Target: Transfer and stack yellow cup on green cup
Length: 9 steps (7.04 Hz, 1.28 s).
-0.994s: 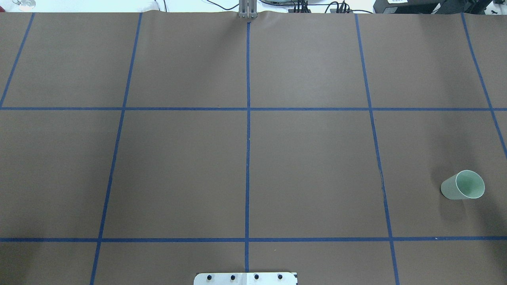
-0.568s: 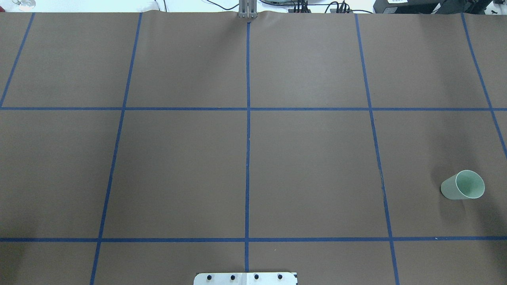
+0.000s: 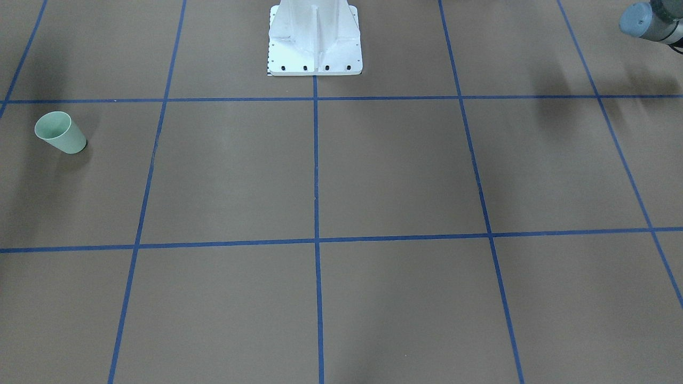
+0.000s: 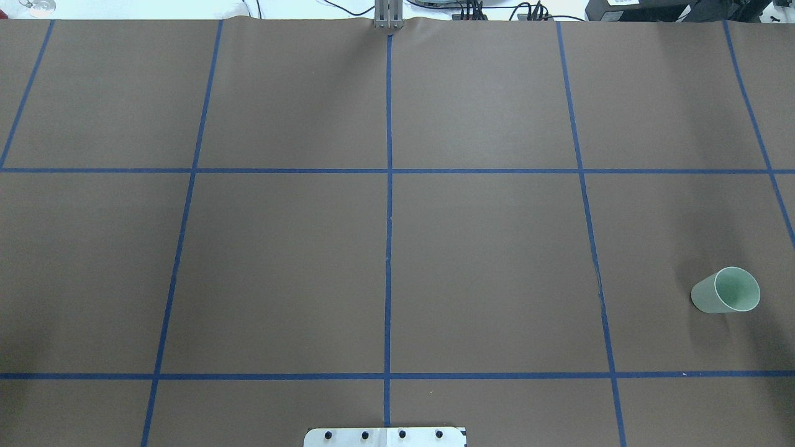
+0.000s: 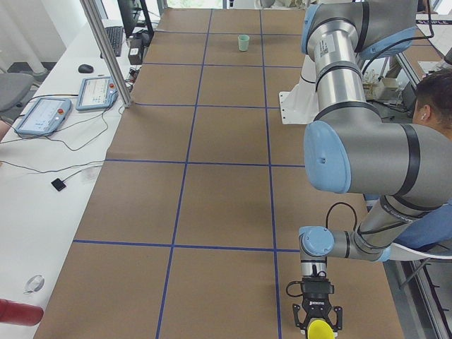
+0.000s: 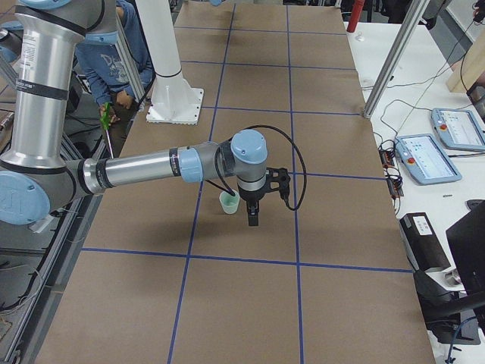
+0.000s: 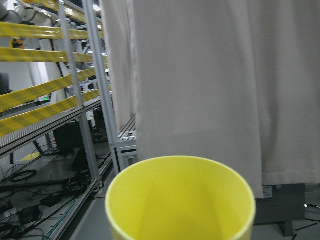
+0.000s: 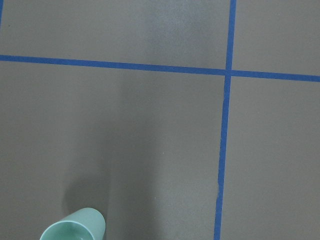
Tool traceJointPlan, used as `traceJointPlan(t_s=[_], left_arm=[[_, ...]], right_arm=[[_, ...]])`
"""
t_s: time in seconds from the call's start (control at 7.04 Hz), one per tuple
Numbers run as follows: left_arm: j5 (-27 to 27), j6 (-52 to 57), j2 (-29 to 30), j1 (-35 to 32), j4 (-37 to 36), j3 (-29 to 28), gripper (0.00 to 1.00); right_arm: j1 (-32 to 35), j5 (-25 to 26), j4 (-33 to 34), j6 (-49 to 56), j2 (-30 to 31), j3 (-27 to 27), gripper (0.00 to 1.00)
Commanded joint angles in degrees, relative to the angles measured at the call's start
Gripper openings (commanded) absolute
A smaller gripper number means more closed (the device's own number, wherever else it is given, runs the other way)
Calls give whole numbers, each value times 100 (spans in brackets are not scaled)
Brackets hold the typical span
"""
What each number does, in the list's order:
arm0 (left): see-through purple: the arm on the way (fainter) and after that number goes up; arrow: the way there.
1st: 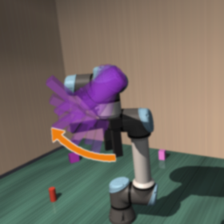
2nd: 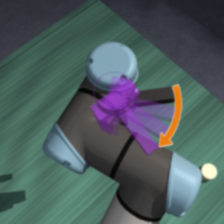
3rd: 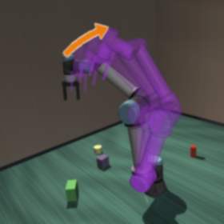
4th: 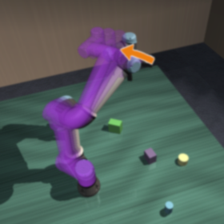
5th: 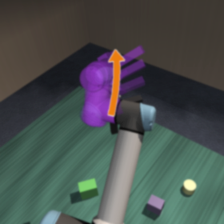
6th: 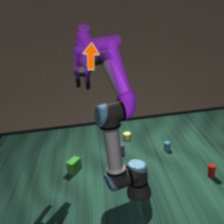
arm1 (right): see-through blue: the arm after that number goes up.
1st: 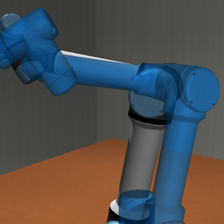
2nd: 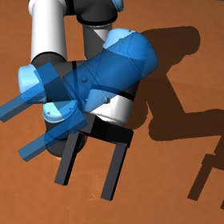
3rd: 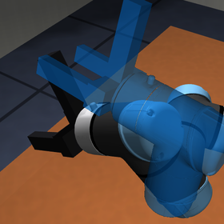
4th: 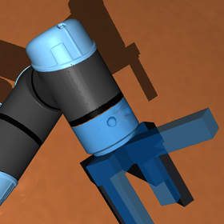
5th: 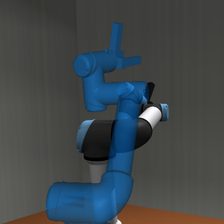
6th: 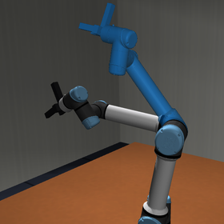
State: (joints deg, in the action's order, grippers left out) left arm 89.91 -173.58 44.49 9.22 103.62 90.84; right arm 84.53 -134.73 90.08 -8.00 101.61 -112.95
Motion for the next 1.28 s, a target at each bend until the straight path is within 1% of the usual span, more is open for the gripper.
traceJointPlan(t_s=[0.0, 0.14, 0.28, 0.43, 0.71, 0.85, 0.99, 1.14], left_arm=[[-1538, 681, -283, 176, 18, 170, 13], [-2478, 1198, -257, 142, 61, 214, 11], [-3044, 1491, -265, 133, 331, 171, 7], [-3224, 1763, -266, 124, 491, 162, 6], [-3558, 2029, -266, -234, 518, 161, 6], [-3551, 1969, -222, -463, 536, 162, 7], [-3568, 1942, -39, -770, 380, 170, 7], [-3560, 1942, 529, -1225, -440, 136, 7]], right_arm=[[-7, -18, -17, -26, -36, 133, 100], [-7, -36, -17, -18, -36, 159, 100], [-7, -62, -235, -26, -36, 160, 100], [-7, -71, -489, -26, -10, 177, 100], [-7, -71, -492, -26, -10, 265, 100], [-7, -71, -492, -35, -1, 335, 100], [-7, -158, -500, -26, 25, 318, 100], [-7, -211, -501, -35, 26, 318, 100]])
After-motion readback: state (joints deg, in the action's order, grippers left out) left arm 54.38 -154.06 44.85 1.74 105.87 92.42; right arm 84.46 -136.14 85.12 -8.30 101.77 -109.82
